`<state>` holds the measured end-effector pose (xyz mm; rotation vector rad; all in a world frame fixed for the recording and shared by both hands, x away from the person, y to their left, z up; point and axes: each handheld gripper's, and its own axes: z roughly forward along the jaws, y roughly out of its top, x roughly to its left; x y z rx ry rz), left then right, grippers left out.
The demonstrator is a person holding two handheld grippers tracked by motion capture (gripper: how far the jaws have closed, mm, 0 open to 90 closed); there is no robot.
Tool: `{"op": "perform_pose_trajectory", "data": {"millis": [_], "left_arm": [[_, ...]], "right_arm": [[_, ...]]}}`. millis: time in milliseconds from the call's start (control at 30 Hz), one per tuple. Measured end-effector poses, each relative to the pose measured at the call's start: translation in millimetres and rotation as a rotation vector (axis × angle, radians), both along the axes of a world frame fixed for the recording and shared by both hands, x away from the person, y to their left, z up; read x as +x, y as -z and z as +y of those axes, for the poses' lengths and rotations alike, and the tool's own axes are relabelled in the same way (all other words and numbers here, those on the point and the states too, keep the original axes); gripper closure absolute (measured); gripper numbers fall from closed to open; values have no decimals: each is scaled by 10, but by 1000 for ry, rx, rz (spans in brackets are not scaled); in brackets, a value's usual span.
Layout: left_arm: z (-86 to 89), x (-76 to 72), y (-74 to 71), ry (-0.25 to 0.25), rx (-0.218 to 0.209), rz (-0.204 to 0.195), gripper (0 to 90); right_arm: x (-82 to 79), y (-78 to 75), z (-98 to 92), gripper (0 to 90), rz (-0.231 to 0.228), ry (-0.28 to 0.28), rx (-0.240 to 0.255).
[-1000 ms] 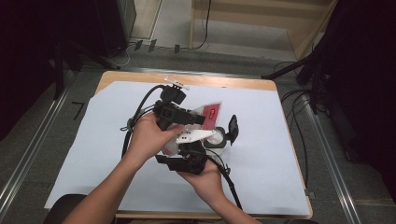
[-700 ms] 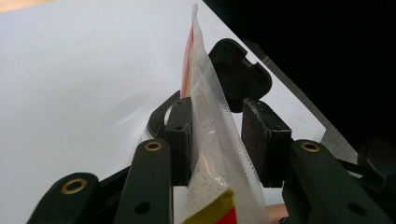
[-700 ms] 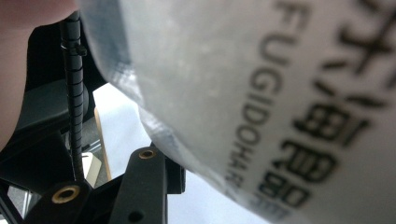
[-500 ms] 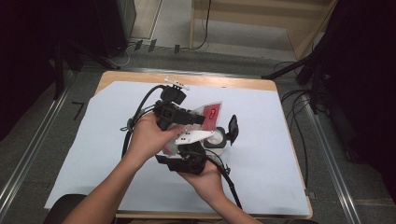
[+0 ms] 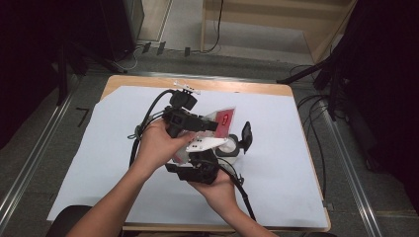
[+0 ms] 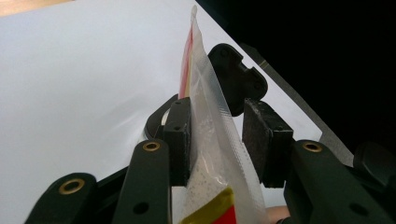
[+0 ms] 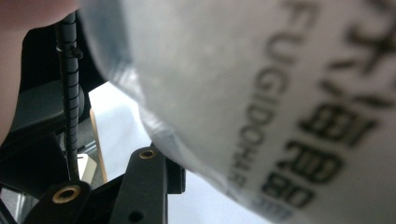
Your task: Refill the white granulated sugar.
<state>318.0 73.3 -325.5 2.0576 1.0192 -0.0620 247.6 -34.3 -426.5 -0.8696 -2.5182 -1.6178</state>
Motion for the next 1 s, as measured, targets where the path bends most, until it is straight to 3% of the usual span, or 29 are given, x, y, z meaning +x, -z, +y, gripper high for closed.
{"op": "perform_pose_trajectory", "data": {"millis": [133, 467, 867, 1000], "left_arm": [[-13, -3, 9, -3, 1, -1, 630], [-11, -6, 3, -4, 3, -6, 638], [5, 8, -20, -13, -2, -14, 667], [-6, 22, -23, -10, -1, -9, 667]], "right_arm": [[28, 13, -19, 641, 30, 7, 14], [45, 15, -39, 640, 31, 20, 10], [-7, -21, -1, 634, -29, -3, -20], [-1, -29, -6, 634, -29, -6, -22]]}}
